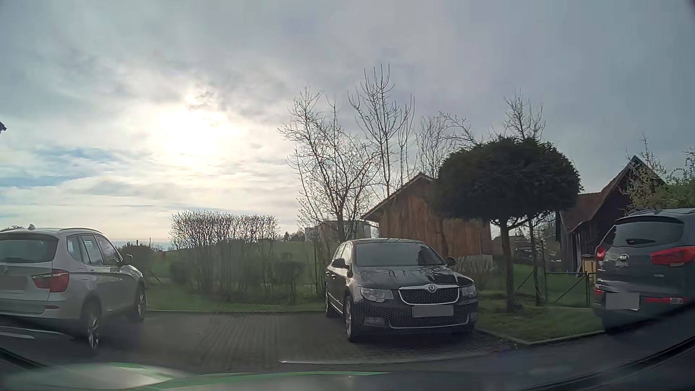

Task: Follow the waypoints while adhering to traffic rules and regulations

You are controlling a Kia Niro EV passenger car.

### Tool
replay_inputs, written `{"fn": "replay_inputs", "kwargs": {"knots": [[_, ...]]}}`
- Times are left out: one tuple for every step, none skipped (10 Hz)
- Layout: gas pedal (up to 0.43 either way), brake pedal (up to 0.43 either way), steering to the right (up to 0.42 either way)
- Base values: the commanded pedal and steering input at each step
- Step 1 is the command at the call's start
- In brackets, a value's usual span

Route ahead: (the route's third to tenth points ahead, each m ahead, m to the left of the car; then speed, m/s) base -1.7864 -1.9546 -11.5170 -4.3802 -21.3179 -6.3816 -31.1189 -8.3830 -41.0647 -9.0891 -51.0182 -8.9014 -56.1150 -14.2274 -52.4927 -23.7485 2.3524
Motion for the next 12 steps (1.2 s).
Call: {"fn": "replay_inputs", "kwargs": {"knots": [[0.13,0.0,-0.416],[0.13,0.0,-0.464],[0.13,0.0,-0.471],[0.087,0.0,-0.468],[0.0,0.0,-0.471],[0.0,0.0,-0.473],[0.0,0.0,-0.462],[0.0,0.0,-0.443],[0.0,0.0,-0.414],[0.0,0.0,-0.389],[0.0,0.012,-0.361],[0.0,0.049,-0.34]]}}
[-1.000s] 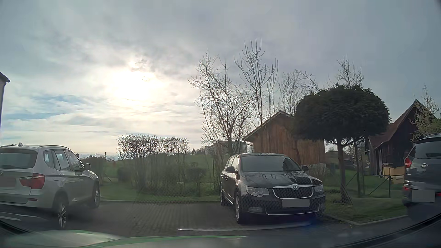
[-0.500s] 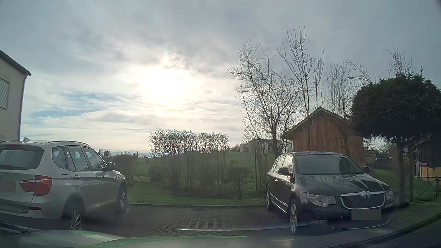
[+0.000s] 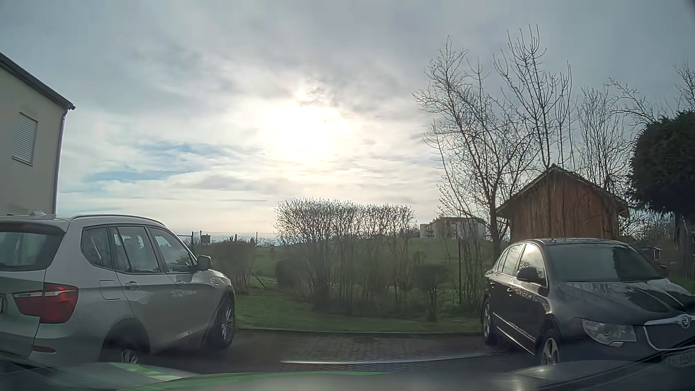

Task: Follow the waypoints while adhering to traffic rules and regulations

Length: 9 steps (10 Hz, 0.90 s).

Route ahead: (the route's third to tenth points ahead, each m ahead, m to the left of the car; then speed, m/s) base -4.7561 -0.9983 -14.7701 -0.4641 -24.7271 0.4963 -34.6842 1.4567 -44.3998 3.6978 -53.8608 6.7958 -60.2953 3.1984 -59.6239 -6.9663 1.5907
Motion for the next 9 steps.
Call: {"fn": "replay_inputs", "kwargs": {"knots": [[0.0,0.091,-0.319],[0.0,0.104,-0.301],[0.0,0.134,-0.267],[0.0,0.177,-0.213],[0.0,0.207,-0.16],[0.0,0.232,-0.096],[0.0,0.238,-0.047],[0.0,0.232,-0.023],[0.0,0.232,0.003]]}}
